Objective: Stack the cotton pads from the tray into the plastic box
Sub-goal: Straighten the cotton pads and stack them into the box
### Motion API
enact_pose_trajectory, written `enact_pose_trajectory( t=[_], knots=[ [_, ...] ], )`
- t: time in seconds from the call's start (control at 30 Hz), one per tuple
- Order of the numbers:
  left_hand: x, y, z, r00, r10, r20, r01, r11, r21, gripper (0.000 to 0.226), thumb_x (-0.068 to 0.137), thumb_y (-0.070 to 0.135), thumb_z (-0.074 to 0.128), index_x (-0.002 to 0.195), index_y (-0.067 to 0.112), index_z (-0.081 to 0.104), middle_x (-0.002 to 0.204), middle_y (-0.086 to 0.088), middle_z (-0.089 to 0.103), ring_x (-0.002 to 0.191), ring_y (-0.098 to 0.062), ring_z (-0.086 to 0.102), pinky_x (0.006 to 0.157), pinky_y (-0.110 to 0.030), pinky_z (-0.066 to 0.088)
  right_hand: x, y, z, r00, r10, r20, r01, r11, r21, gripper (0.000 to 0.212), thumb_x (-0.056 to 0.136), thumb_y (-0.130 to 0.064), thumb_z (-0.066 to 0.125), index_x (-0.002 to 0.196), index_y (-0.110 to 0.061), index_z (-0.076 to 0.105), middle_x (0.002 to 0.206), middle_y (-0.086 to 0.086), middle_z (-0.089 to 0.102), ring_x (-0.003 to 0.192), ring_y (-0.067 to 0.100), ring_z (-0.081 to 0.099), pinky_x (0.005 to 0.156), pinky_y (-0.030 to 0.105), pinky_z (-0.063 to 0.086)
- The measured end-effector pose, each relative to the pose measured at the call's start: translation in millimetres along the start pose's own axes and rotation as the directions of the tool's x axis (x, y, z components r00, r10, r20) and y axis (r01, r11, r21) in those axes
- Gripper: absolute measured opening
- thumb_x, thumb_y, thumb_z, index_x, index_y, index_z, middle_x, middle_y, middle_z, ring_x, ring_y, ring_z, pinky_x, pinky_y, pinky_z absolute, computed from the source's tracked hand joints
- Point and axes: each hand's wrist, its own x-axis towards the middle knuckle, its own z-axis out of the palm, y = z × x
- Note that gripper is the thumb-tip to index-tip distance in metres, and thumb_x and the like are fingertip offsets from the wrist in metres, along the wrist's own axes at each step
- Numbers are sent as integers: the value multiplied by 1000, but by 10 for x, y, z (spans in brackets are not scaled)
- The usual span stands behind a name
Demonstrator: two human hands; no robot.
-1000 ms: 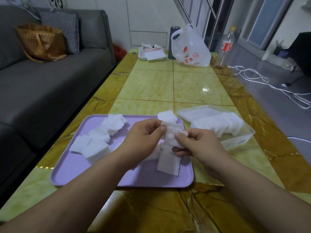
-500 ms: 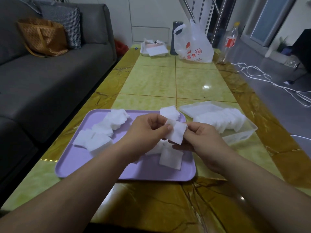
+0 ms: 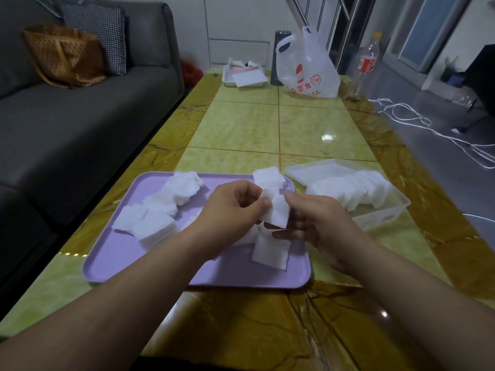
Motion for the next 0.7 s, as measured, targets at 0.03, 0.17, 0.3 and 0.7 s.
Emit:
enact_pose_trajectory(
  t=[0.03,0.17,0.3,0.7],
  knots=[
    [7,-16,9,1000,19,-3,-19,1000,21,7,93,19,73,87,18,71,79,-4,77,67,-14,70,66,-31,58,-9,6,6,1000,-24,-8,24,999,-46,26,99,-23,64,109,-2,76,102,24,76,100,37,75,88,47,61],
    [37,-48,-11,993,114,6,-110,950,291,11,88,30,76,85,26,66,75,2,72,66,-12,66,68,-28,57,6,57,19,983,-94,-158,75,989,-124,13,99,-9,64,101,-2,75,97,25,75,88,32,77,76,38,65],
    [-40,-61,-40,970,22,243,-188,703,686,30,75,50,80,90,29,65,82,11,64,75,-6,60,70,-28,53,27,33,-18,951,-101,-291,75,992,-96,14,102,-10,59,102,1,68,93,19,70,82,29,78,75,39,65],
    [-67,53,-117,949,-63,308,-111,848,518,20,76,23,85,78,20,66,68,10,65,59,-4,55,55,-20,43,57,74,-54,941,-115,-318,77,989,-129,16,101,-7,60,101,6,68,96,32,69,86,32,77,68,29,65]
  ],
)
